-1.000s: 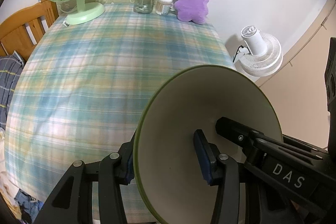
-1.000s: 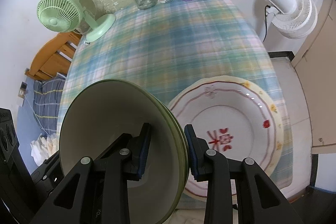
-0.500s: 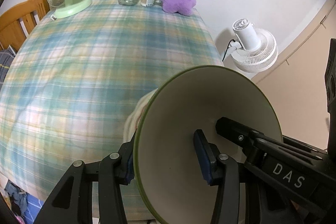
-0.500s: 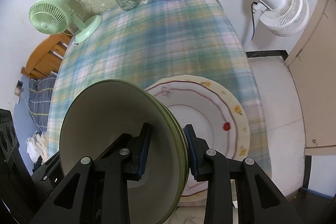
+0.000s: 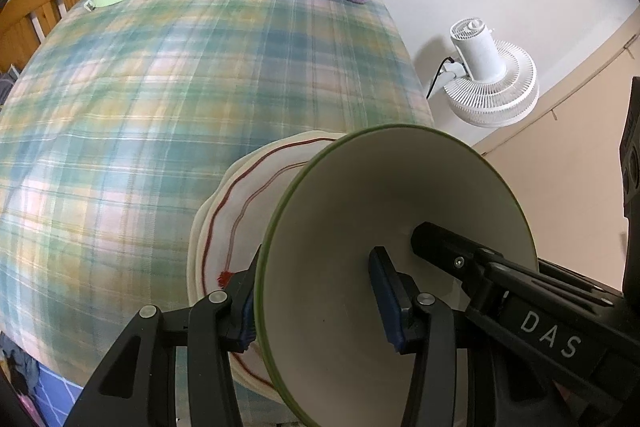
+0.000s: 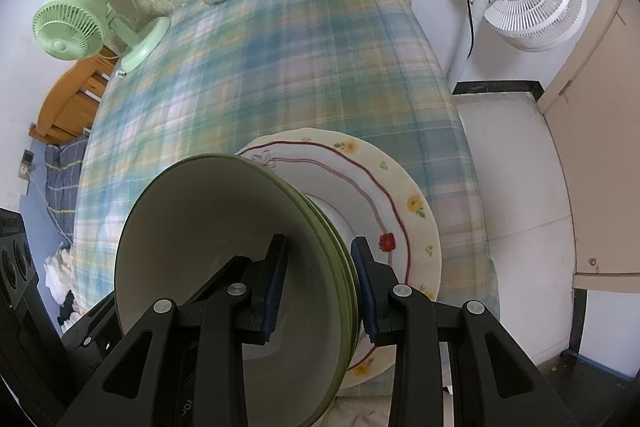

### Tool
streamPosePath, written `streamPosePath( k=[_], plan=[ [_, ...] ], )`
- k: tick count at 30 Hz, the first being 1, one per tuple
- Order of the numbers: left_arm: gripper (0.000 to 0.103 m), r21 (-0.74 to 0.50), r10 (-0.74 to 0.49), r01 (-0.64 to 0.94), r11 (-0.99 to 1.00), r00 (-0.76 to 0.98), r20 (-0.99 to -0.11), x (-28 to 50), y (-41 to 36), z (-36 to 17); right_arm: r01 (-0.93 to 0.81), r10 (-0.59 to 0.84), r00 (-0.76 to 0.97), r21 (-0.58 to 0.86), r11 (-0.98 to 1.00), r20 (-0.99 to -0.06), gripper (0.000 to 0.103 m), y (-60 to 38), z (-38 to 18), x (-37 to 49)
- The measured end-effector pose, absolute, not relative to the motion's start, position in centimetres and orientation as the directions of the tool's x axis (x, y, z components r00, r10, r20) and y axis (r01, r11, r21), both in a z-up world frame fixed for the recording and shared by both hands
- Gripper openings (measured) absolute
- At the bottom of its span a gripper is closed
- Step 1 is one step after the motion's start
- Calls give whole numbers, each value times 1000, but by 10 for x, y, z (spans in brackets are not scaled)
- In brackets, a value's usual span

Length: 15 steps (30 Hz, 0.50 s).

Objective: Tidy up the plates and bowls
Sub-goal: 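Carry the bowl stack with both tools over the red-flower plate stack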

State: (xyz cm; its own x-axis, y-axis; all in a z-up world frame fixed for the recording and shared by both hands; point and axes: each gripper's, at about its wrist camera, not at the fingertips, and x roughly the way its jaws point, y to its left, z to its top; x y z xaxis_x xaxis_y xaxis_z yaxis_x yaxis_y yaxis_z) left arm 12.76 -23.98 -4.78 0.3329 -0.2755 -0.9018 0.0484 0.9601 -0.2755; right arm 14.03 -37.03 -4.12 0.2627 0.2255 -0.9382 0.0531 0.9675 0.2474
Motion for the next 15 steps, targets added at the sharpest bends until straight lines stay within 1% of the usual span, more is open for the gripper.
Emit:
streamPosePath(
  k=[4, 7, 15],
  plan=[
    [47, -276, -280, 59, 959, 332, -901, 133, -245, -48, 53, 218, 260, 240, 969, -941, 36, -373, -42, 146],
    [46, -254, -265, 76, 964, 332, -905, 138, -250, -48, 53, 197, 257, 218, 975, -946, 36, -374, -42, 150],
    [46, -214, -235, 99, 972, 335, -912, 138, -258, -48, 64, 225, 265, 250, 966, -938, 38, -383, -47, 150]
  ],
)
